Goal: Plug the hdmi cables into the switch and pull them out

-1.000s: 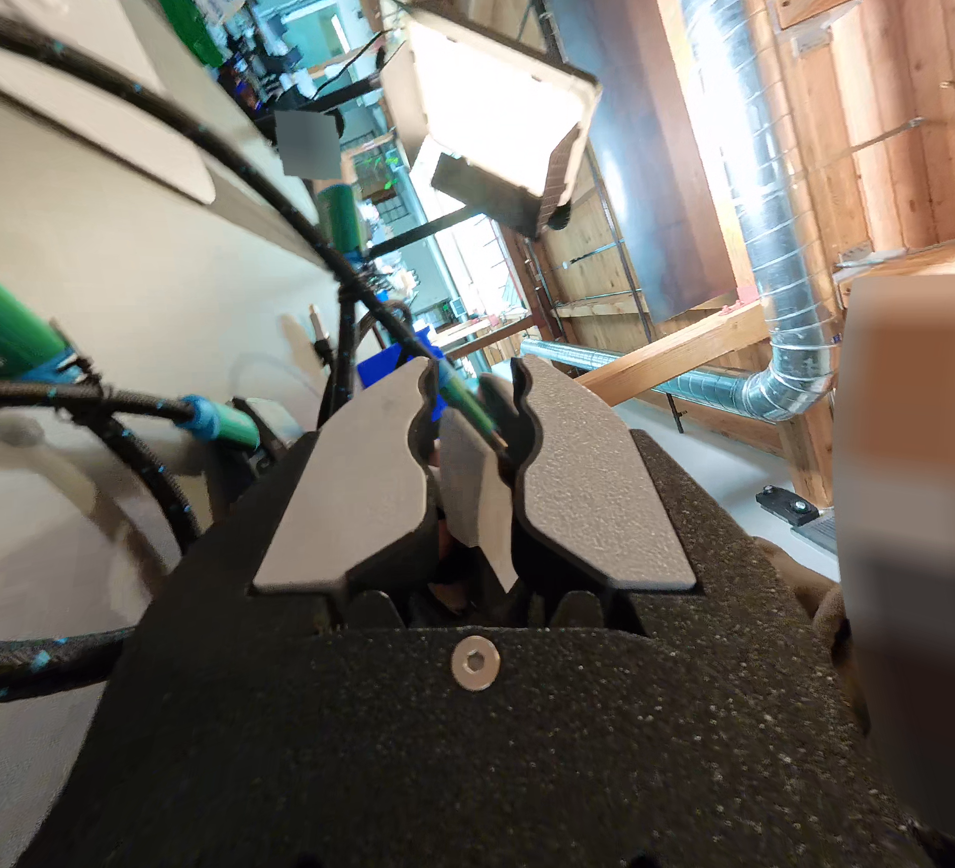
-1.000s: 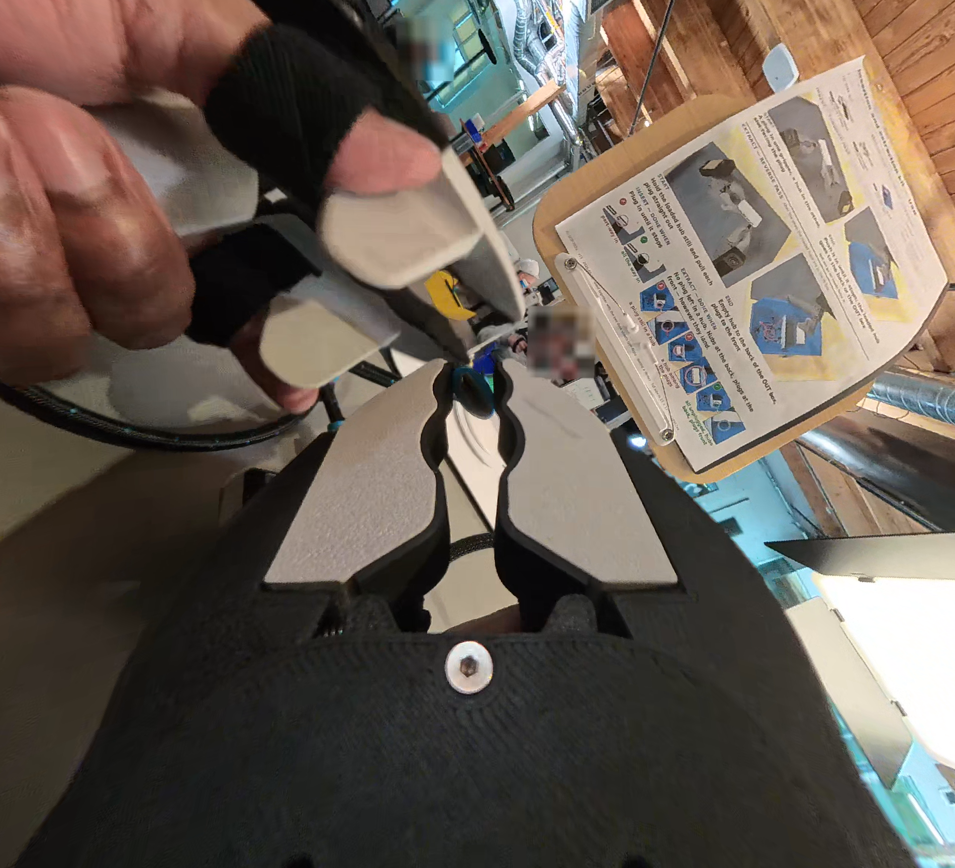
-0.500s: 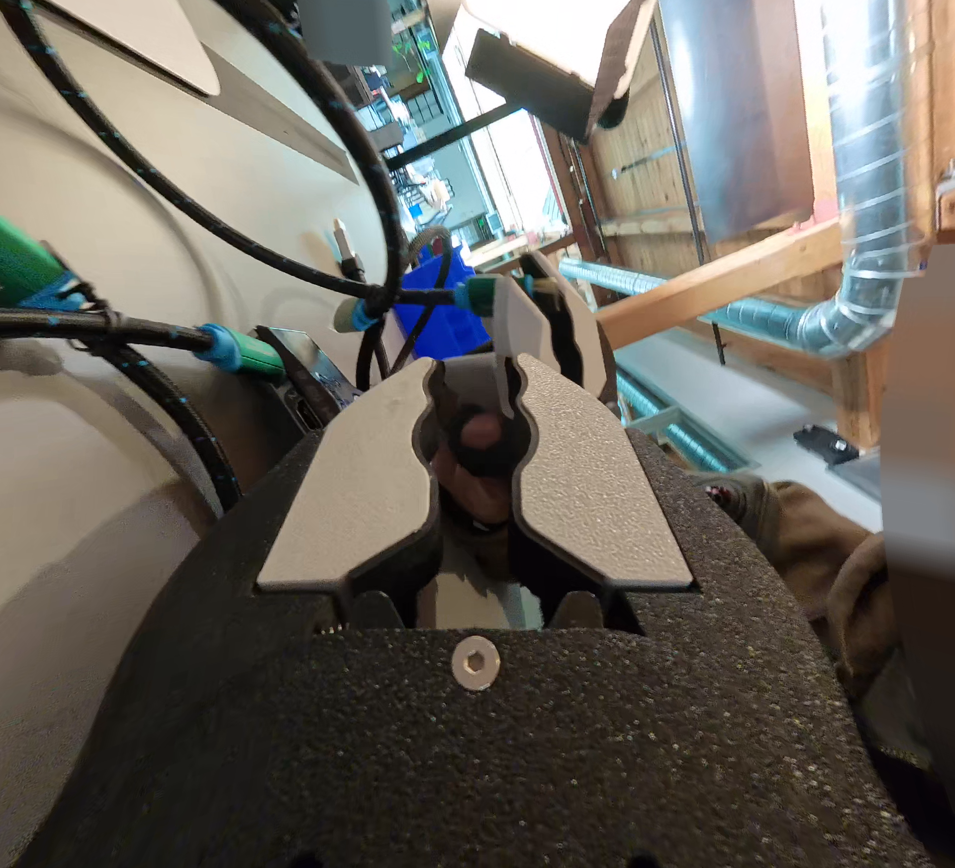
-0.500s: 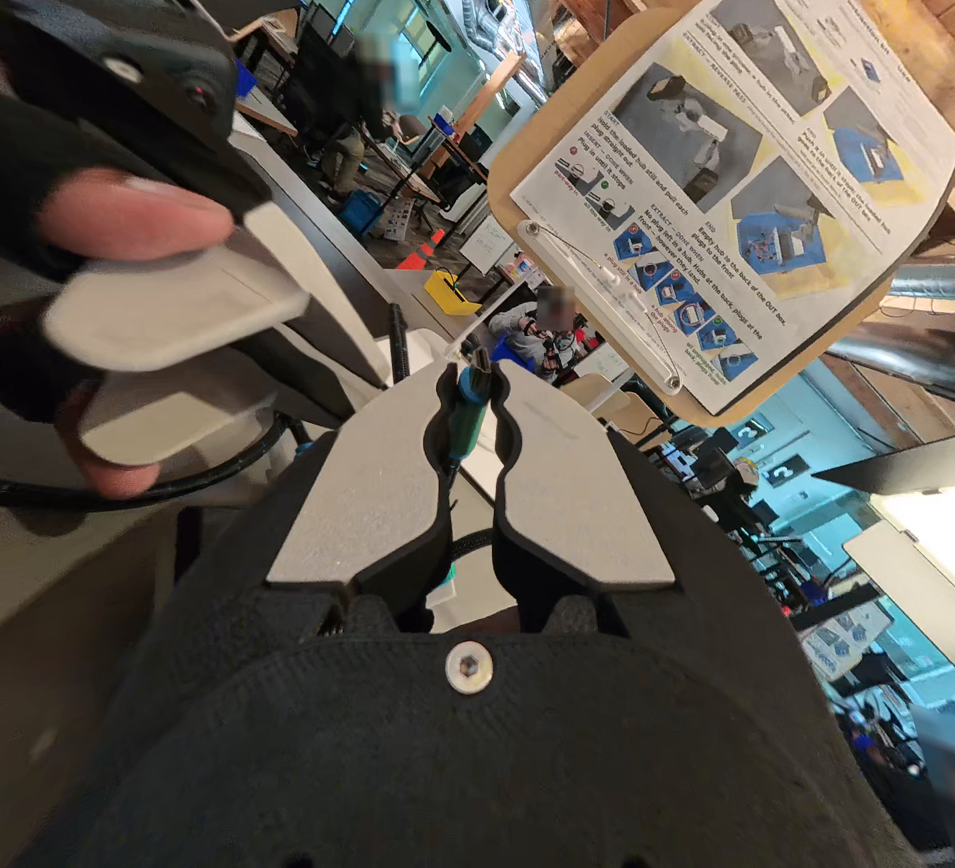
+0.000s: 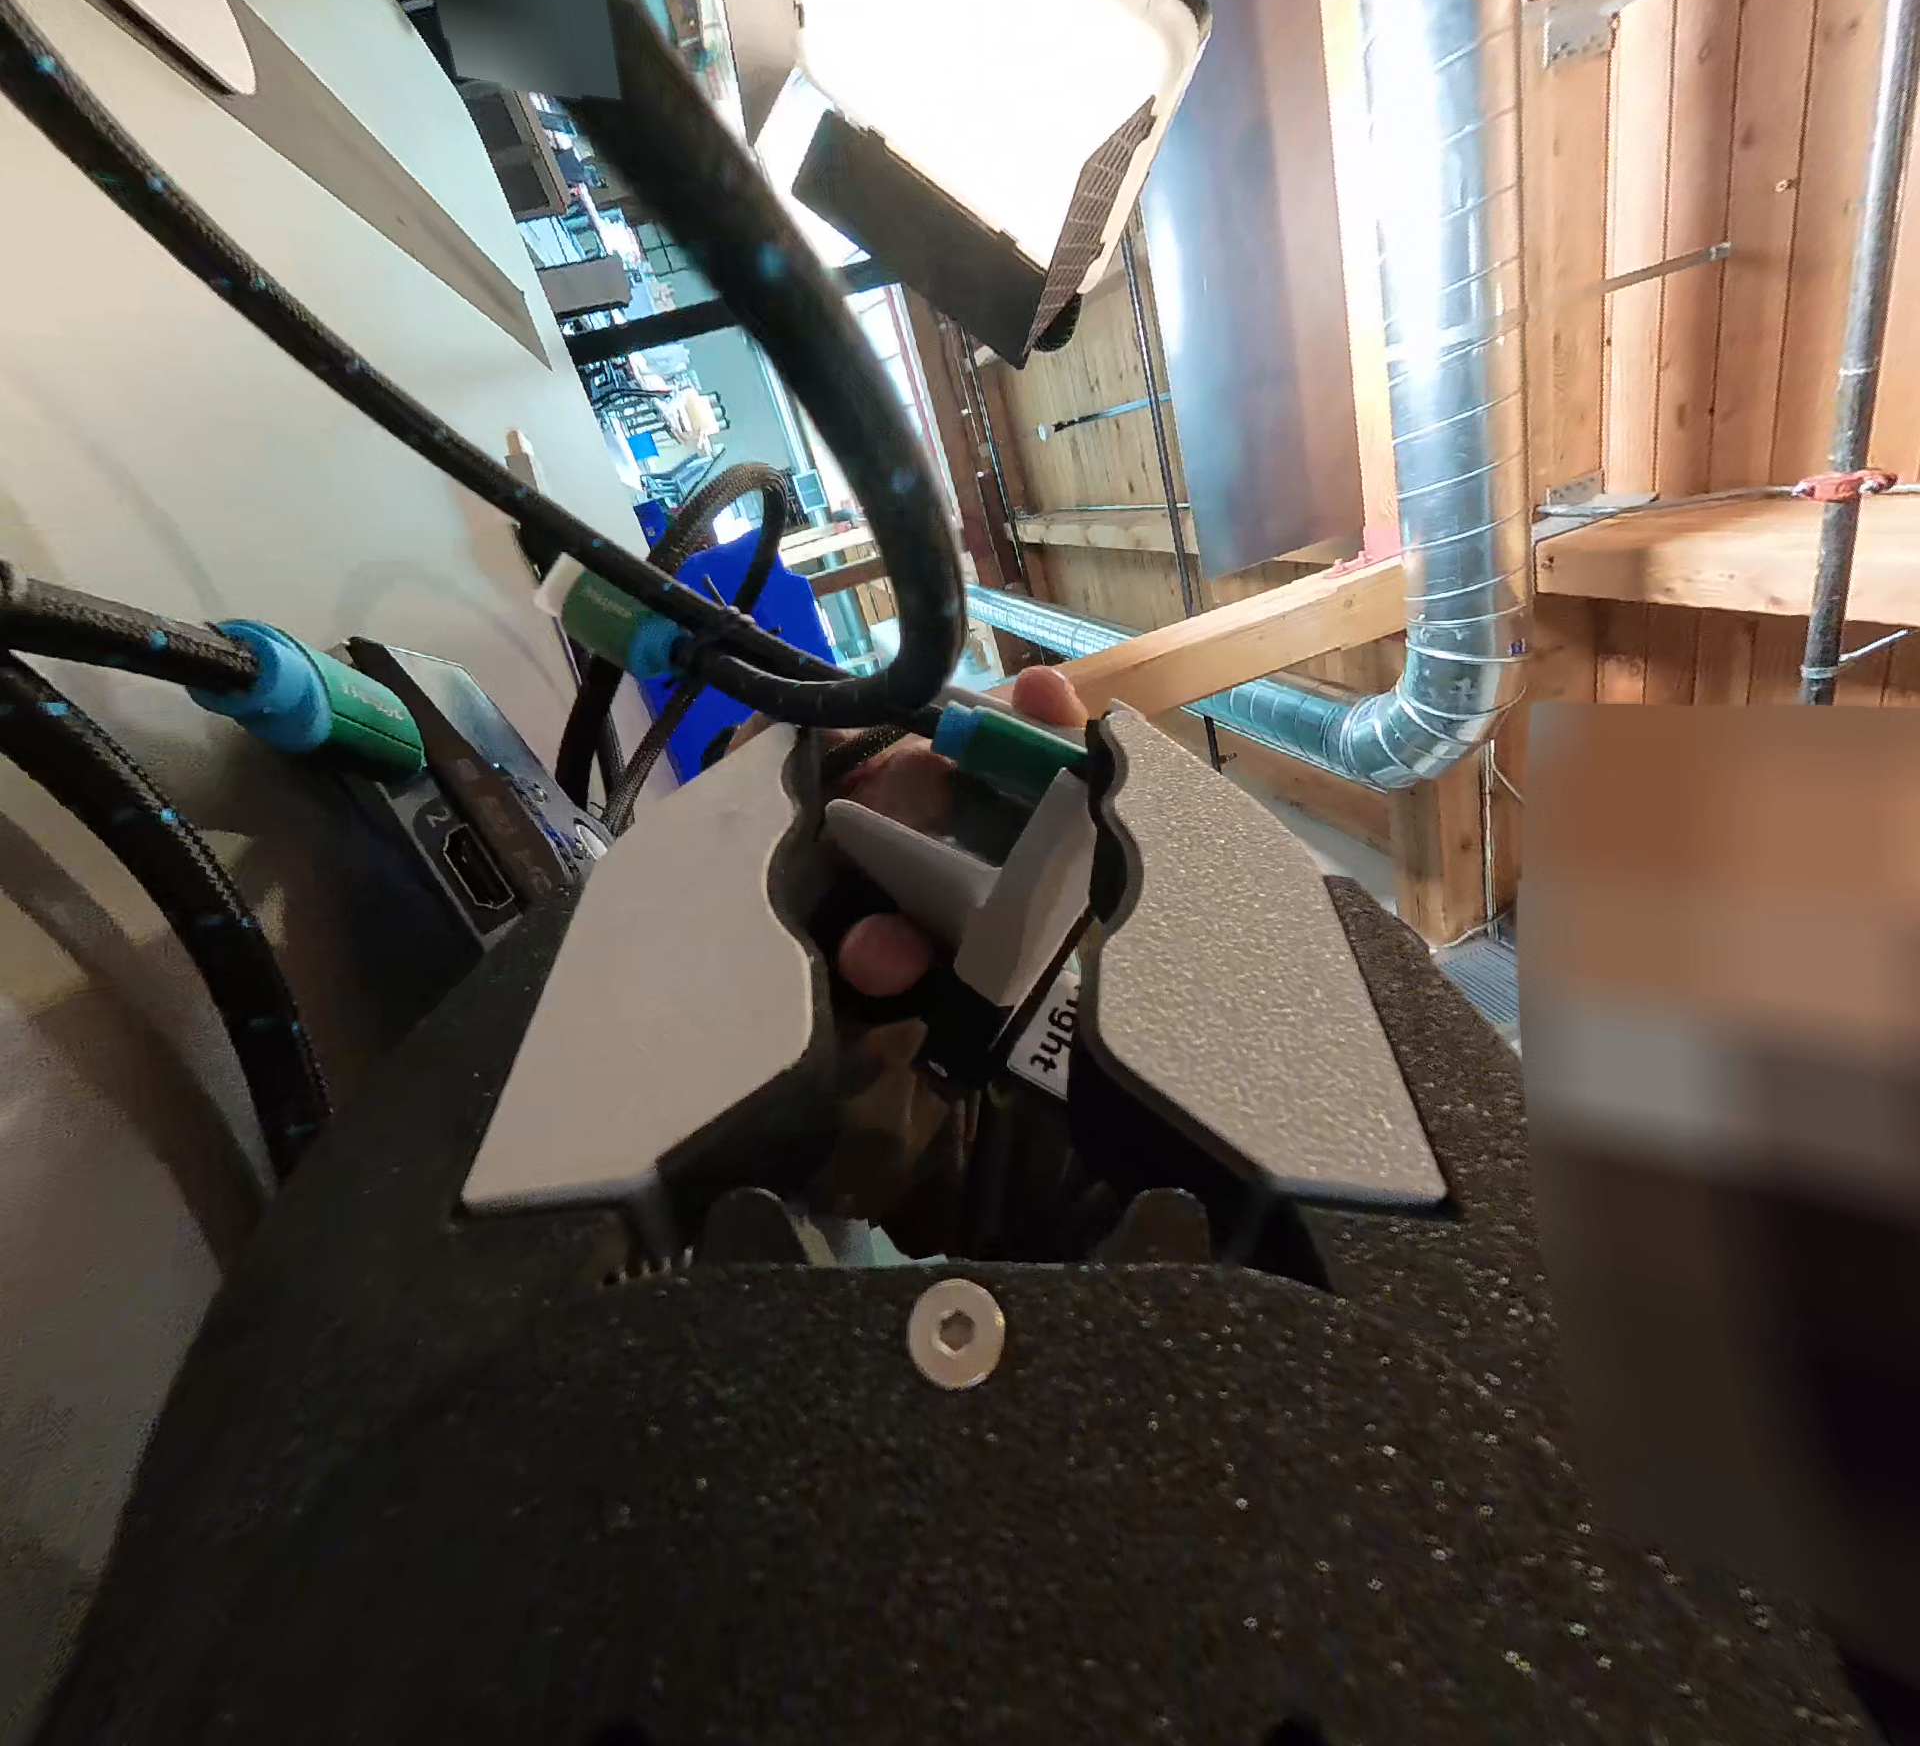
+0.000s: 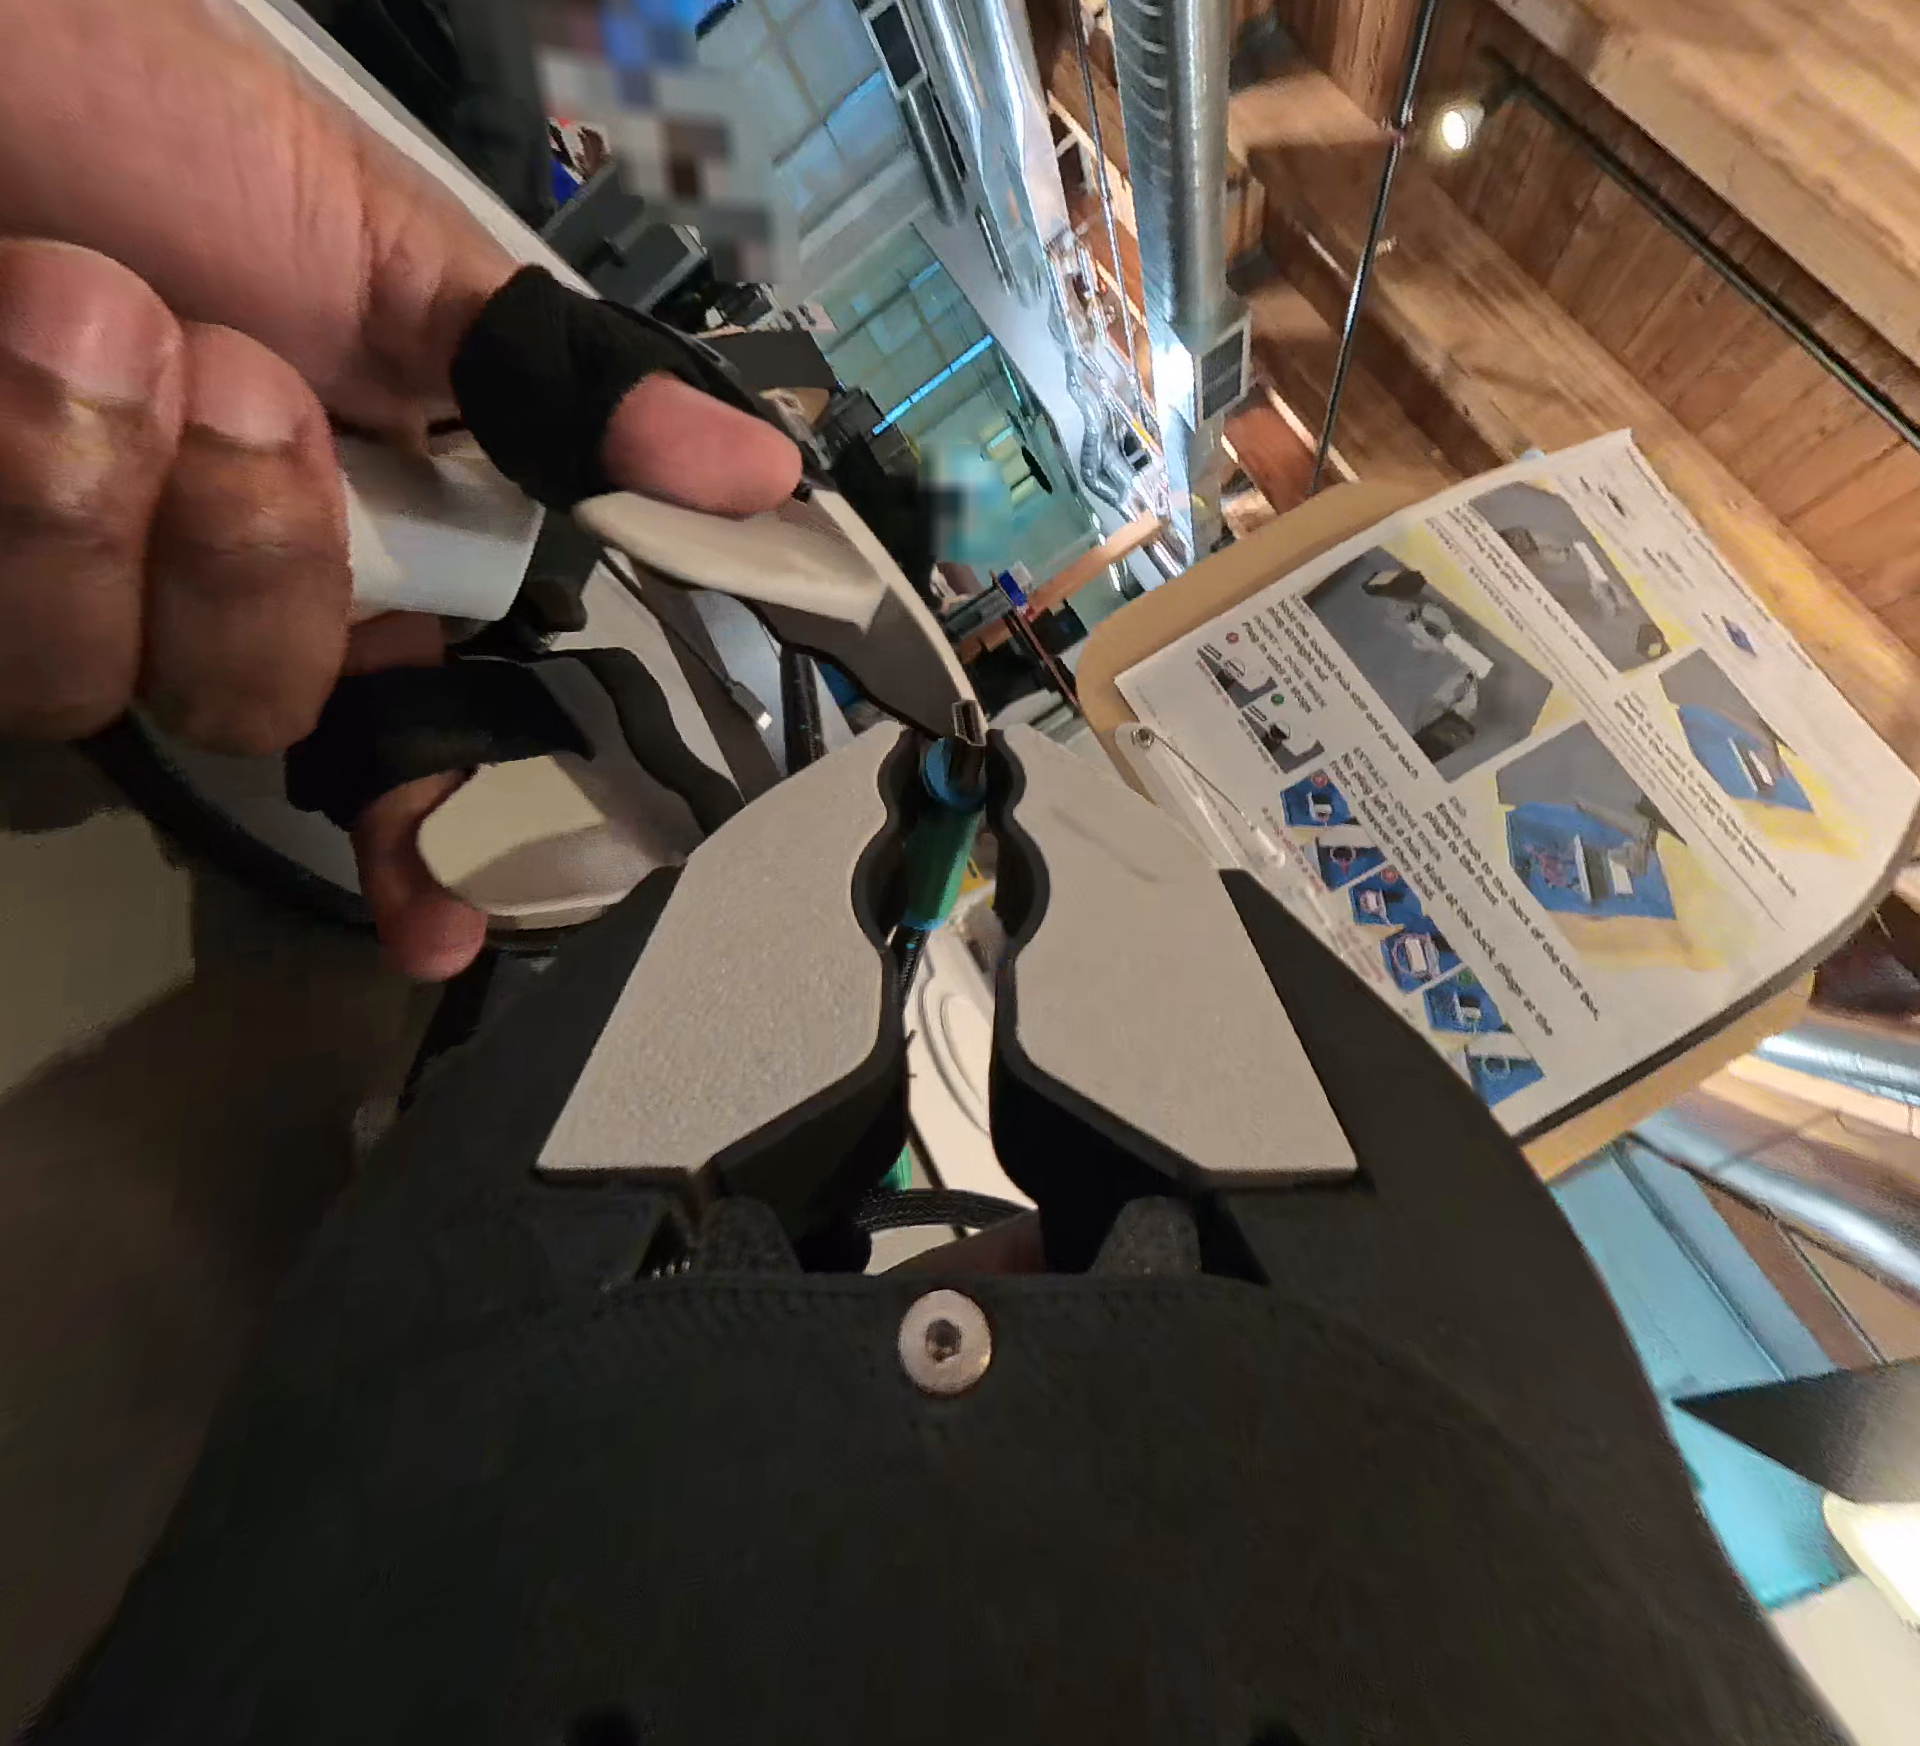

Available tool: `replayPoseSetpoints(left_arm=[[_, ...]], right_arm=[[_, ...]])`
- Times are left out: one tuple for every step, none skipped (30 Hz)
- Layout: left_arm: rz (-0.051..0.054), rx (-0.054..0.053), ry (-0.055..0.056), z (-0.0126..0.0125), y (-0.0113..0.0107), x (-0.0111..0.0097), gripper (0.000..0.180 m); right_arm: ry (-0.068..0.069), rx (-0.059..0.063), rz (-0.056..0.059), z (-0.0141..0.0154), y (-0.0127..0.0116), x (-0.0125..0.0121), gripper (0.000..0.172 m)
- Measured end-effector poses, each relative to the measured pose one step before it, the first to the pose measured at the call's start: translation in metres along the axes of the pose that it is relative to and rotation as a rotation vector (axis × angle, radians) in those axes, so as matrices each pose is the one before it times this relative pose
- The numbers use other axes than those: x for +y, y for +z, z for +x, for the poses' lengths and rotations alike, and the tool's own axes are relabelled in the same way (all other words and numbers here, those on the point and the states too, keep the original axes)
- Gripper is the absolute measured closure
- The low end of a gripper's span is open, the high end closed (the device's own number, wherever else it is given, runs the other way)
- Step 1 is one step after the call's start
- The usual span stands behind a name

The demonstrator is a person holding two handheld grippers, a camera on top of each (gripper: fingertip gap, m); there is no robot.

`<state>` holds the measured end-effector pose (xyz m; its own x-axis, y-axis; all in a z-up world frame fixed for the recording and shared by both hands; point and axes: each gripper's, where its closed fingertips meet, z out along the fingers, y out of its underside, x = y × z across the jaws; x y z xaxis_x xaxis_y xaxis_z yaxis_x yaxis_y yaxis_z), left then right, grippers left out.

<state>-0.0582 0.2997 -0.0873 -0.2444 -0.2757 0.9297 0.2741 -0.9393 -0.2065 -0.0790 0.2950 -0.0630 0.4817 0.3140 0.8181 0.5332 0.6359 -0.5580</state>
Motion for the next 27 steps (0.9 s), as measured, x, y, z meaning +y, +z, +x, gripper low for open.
replayPoseSetpoints(left_arm=[[-0.0071, -0.0014, -0.0015, -0.00079, 0.00053, 0.00114, 0.13], [-0.0026, -0.0228, -0.0081, -0.0047, 0.00042, 0.00051, 0.128], [0.0052, -0.0208, -0.0092, -0.00512, 0.00059, -0.00072, 0.129], [0.0055, 0.0032, -0.0153, -0.00186, 0.00078, -0.0006, 0.13], [-0.0083, -0.0063, -0.0002, -0.00161, 0.00103, 0.00144, 0.132], [-0.0029, -0.0026, 0.0059, -0.00009, 0.00012, 0.0005, 0.135], [-0.0017, -0.0064, 0.0052, -0.00078, -0.00129, 0.00017, 0.14], [-0.0044, -0.0099, 0.0123, -0.00069, -0.00124, 0.0004, 0.144], [-0.0085, -0.0109, 0.0166, -0.00007, -0.00082, 0.00089, 0.146], [-0.0064, -0.0099, 0.0172, 0.00004, -0.00072, 0.00068, 0.148], [0.0016, -0.0052, 0.0147, 0.00028, -0.0009, -0.00029, 0.155], [0.013, 0.0016, 0.012, 0.00076, -0.00106, -0.0017, 0.162], [0.0133, 0.0113, 0.0131, 0.00218, -0.0012, -0.00221, 0.164], [0.0169, 0.0037, 0.0194, 0.00172, -0.00163, -0.00303, 0.165], [0.0243, -0.0095, 0.0258, 0.00055, -0.00236, -0.00438, 0.171], [0.0248, -0.0082, 0.0228, 0.00048, -0.00259, -0.00433, 0.173], [0.021, -0.0087, 0.0174, 0.0001, -0.00241, -0.00394, 0.174], [0.0183, -0.0109, 0.0192, -0.00031, -0.00206, -0.00343, 0.173], [0.0144, -0.0083, 0.0125, -0.00009, -0.00144, -0.00265, 0.174], [0.0179, -0.0032, 0.0176, 0.00053, -0.00119, -0.00287, 0.174], [0.0241, 0.0008, 0.0241, 0.00147, -0.00105, -0.00397, 0.174], [0.0272, 0.0003, 0.0229, 0.00206, -0.00098, -0.00455, 0.174], [0.0284, 0.0019, 0.0211, 0.00207, -0.00117, -0.00496, 0.174], [0.0376, -0.0009, 0.0248, 0.00189, -0.00224, -0.00653, 0.174], [0.0529, -0.0024, 0.0227, 0.00167, -0.00397, -0.00909, 0.174], [0.0532, -0.0103, 0.0172, 0.00026, -0.00512, -0.00972, 0.174], [0.0524, -0.0227, 0.0167, -0.00204, -0.00573, -0.00962, 0.174]], right_arm=[[-0.0113, -0.0184, 0.018, -0.00017, -0.00158, -0.00039, 0.16], [-0.0104, -0.0267, 0.0251, -0.00205, -0.00174, -0.00212, 0.16], [-0.0137, -0.0259, 0.0338, -0.00345, -0.00188, -0.00471, 0.16], [-0.0187, -0.019, 0.02, -0.0038, -0.00088, -0.00415, 0.16], [-0.0213, -0.0171, 0.0095, -0.00459, 0.0001, -0.0034, 0.16], [-0.0171, -0.0059, 0.0103, -0.0028, 0.00029, -0.00335, 0.16], [-0.009, -0.0104, 0.0086, -0.00226, 0.00014, -0.00264, 0.16], [-0.0039, -0.0135, 0.0052, -0.00211, 0.00022, -0.0015, 0.16], [0.0, -0.0101, 0.0065, -0.0015, 0.00013, -0.00105, 0.161], [0.0009, -0.0104, 0.0049, -0.00152, 0.00002, -0.00048, 0.161], [-0.0042, -0.0104, -0.0022, -0.00193, 0.00029, 0.00061, 0.16], [-0.0044, -0.009, 0.0018, -0.00211, 0.00026, -0.00003, 0.16], [0.002, -0.0021, 0.0035, -0.00134, 0.00013, -0.00074, 0.16], [0.0002, 0.0009, -0.0038, -0.0009, 0.0005, 0.00014, 0.16], [-0.0073, -0.0025, -0.005, -0.00171, 0.00047, 0.00052, 0.159], [-0.0088, 0.0012, -0.0081, -0.00185, 0.00082, 0.00108, 0.158], [-0.0071, 0.0083, -0.0145, -0.00099, 0.0011, 0.00208, 0.158], [-0.005, 0.0085, -0.016, -0.00053, 0.00111, 0.00213, 0.157], [-0.0019, 0.0037, -0.012, -0.00061, 0.00103, 0.00153, 0.157], [0.0022, 0.0033, -0.0107, -0.00002, 0.00076, 0.00121, 0.156], [0.005, 0.0073, -0.0115, 0.00081, 0.00074, 0.00146, 0.155], [0.0057, 0.0066, -0.013, 0.00071, 0.00072, 0.00153, 0.154], [0.0057, 0.0059, -0.0165, 0.00046, 0.00089, 0.00193, 0.152], [0.0054, 0.0055, -0.0205, -0.00006, 0.00088, 0.00236, 0.153], [0.0049, 0.0059, -0.0224, 0.00001, 0.00088, 0.00257, 0.153], [0.0049, 0.0067, -0.0243, -0.00002, 0.00109, 0.0026, 0.149], [0.0078, 0.0075, -0.0287, 0.00034, 0.00154, 0.00279, 0.147]])
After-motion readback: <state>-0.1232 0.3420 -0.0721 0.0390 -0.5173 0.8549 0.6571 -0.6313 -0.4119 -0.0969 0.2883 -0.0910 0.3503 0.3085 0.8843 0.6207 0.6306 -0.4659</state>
